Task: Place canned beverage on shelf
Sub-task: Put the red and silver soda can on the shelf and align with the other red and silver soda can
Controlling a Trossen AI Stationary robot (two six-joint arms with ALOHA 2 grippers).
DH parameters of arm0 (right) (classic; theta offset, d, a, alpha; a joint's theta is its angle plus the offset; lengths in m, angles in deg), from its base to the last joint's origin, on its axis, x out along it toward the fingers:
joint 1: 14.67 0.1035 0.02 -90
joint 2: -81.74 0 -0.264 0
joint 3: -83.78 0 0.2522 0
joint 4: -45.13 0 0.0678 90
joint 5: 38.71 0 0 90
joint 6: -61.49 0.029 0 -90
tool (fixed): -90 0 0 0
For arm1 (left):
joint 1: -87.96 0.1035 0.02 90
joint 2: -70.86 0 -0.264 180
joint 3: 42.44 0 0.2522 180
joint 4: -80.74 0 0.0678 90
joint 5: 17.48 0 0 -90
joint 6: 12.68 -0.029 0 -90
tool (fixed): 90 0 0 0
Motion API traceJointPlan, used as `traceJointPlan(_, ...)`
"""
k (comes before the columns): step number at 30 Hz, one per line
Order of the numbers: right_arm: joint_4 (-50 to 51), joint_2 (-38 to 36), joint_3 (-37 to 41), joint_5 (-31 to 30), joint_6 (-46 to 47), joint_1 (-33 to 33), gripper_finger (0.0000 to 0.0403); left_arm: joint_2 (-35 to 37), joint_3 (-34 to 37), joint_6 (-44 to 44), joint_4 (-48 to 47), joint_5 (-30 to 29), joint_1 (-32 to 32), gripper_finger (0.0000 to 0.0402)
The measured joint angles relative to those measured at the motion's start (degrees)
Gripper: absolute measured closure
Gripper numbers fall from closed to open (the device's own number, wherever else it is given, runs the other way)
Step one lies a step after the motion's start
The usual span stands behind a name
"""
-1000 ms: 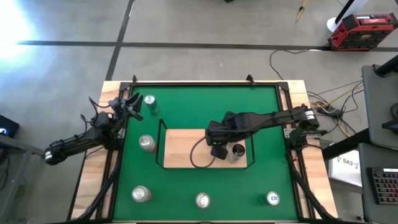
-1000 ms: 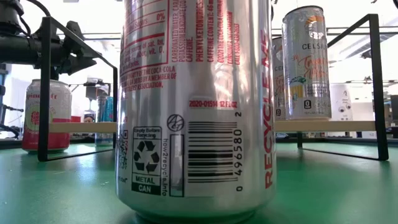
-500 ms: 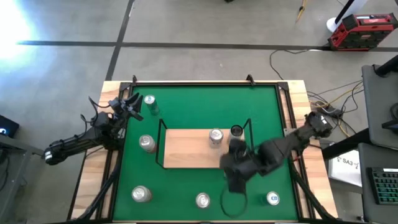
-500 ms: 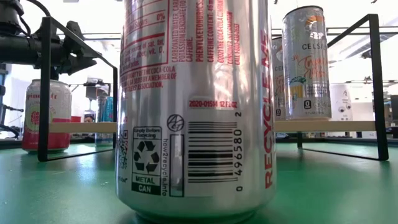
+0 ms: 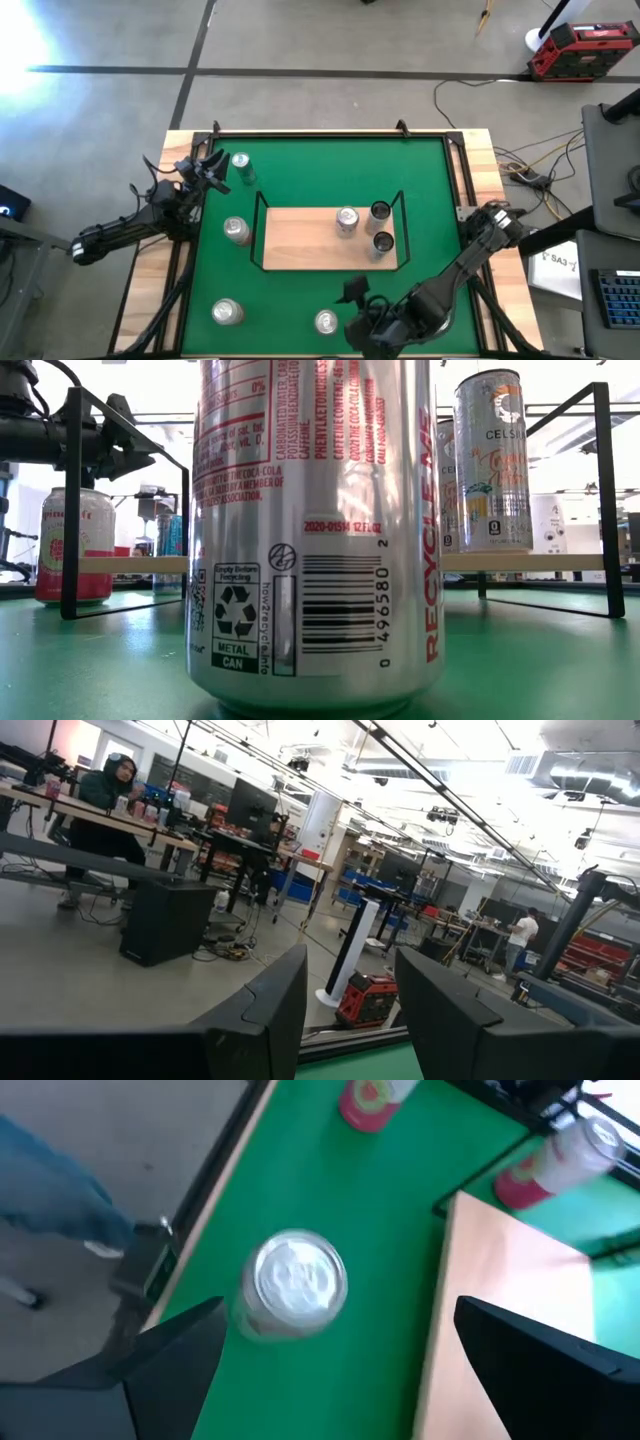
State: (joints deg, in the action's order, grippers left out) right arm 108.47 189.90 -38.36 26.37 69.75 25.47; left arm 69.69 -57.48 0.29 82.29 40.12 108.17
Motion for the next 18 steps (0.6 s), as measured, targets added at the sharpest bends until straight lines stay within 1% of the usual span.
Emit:
traceJointPlan(3,-2.9,1.5,0.0,1.2,-1.4,-0.2,0.0021,0.0,0.0,0.0,0.0,0.0,0.0,0.0264)
traceJointPlan(10,-7.6,3.9,0.0,9.0,-2.4,-1.3,0.0021,0.0,0.0,0.0,0.0,0.0,0.0,0.0264)
traceJointPlan(18,-9.8,6.5,0.0,12.4,-1.8,-3.9,0.0021,0.0,0.0,0.0,0.1,0.0,0.0,0.0264)
